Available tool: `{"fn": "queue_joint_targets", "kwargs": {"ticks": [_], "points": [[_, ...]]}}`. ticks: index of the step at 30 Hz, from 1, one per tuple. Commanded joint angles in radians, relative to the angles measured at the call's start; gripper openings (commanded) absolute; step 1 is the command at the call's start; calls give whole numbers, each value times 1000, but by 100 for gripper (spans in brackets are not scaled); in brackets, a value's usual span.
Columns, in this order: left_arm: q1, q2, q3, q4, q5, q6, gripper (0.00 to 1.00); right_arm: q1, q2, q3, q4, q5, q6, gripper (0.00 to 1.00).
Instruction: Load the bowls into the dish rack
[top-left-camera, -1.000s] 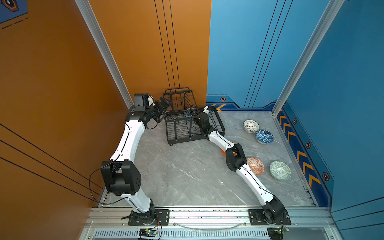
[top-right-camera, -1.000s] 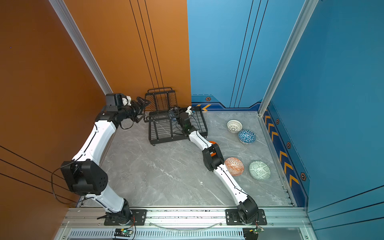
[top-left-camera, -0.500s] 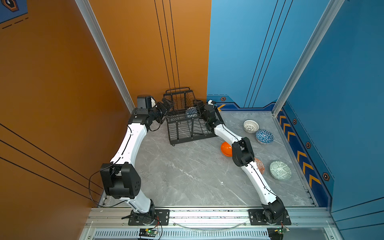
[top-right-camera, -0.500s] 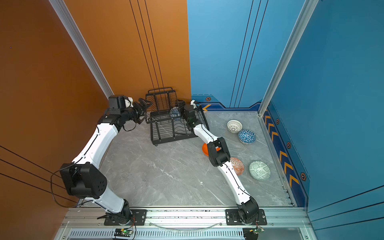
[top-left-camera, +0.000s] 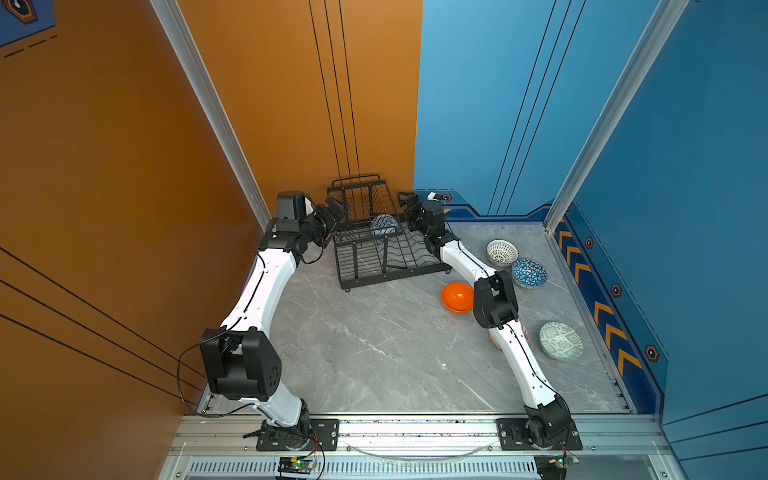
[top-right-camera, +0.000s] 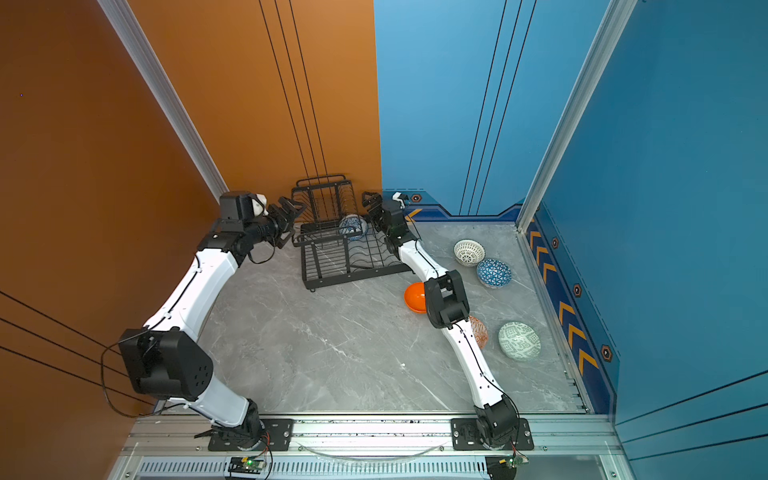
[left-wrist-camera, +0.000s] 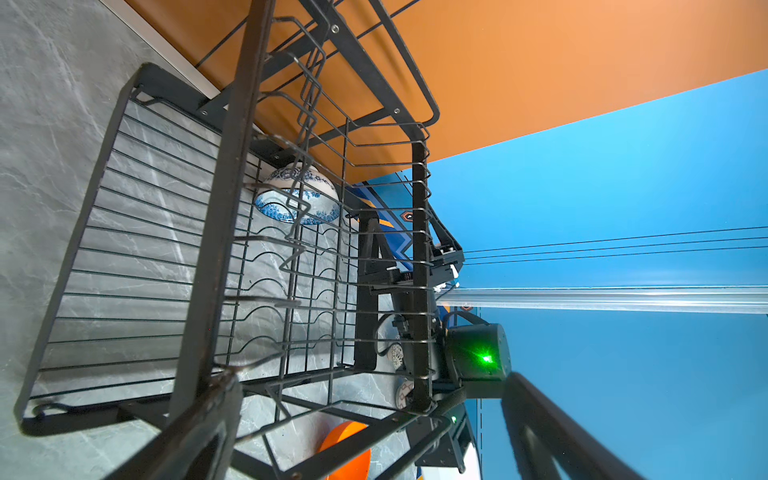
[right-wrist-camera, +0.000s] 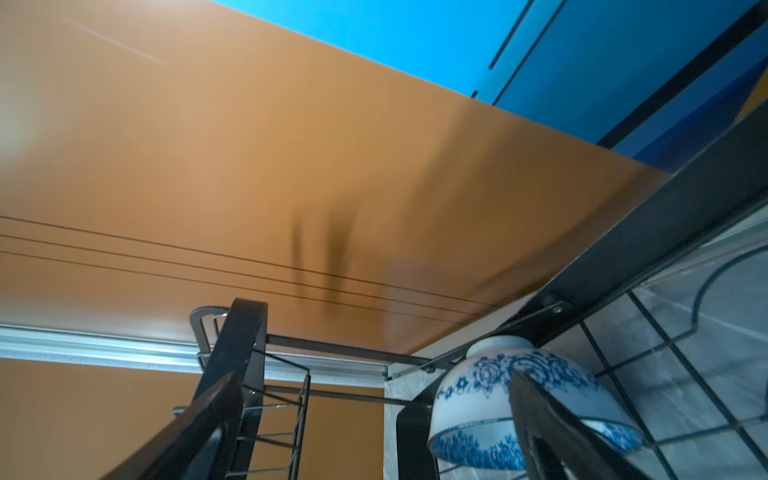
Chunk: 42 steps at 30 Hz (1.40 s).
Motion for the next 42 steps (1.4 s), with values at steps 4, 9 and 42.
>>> {"fn": "queue_joint_targets", "kwargs": {"ticks": [4, 9, 42], "points": [[-9, -42, -37, 32, 25, -2, 98, -60, -246, -36, -283, -108, -284, 100], [-1, -49, -47, 38, 31, -6, 98, -131, -354, -97, -585, -18, -439, 100], [33, -143, -176, -25, 29, 9, 98, -138, -215, -87, -1106, 155, -844, 64]]}}
